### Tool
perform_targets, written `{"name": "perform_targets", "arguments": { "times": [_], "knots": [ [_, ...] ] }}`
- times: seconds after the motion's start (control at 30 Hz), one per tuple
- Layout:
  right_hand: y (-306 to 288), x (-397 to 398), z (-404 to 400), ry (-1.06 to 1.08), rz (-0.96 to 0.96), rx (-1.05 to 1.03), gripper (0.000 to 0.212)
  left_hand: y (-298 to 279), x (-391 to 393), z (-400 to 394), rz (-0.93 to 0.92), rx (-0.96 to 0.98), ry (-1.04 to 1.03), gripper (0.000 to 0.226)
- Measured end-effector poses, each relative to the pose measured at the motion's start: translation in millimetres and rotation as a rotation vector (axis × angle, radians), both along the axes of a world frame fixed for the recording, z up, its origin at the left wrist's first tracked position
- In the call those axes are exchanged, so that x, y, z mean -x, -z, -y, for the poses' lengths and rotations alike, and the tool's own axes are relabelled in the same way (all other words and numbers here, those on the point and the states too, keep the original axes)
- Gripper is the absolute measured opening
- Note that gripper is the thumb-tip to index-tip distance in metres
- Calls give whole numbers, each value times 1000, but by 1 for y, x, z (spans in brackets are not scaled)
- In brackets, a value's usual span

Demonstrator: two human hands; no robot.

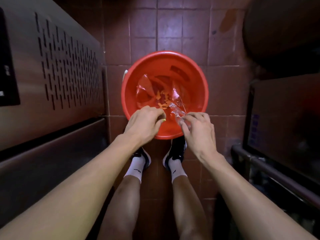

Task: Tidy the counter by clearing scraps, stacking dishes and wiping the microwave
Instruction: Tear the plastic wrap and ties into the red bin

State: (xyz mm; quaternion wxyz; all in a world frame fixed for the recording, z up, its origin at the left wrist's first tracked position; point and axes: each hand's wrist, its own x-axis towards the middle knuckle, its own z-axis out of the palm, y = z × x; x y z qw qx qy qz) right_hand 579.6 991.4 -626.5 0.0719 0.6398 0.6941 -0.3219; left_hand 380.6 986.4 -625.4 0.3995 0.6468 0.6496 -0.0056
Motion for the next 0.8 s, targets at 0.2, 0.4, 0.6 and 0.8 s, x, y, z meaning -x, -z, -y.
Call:
{"name": "perform_targets", "arguments": {
  "times": [0.2,0.4,0.6,0.8],
  "knots": [
    [32,8,-12,19,-16,-33,27,42,0,-12,-49,-13,40,13],
    [53,16,-17,6,-41,-17,28,67,-6,-11,-104,-32,17,16],
    [63,20,-14,-15,-32,-12,28,81,-4,-5,-115,-8,-58,20],
    [65,20,-13,-18,-40,-9,29,77,9,2,-130,5,-55,30]
  ]
}}
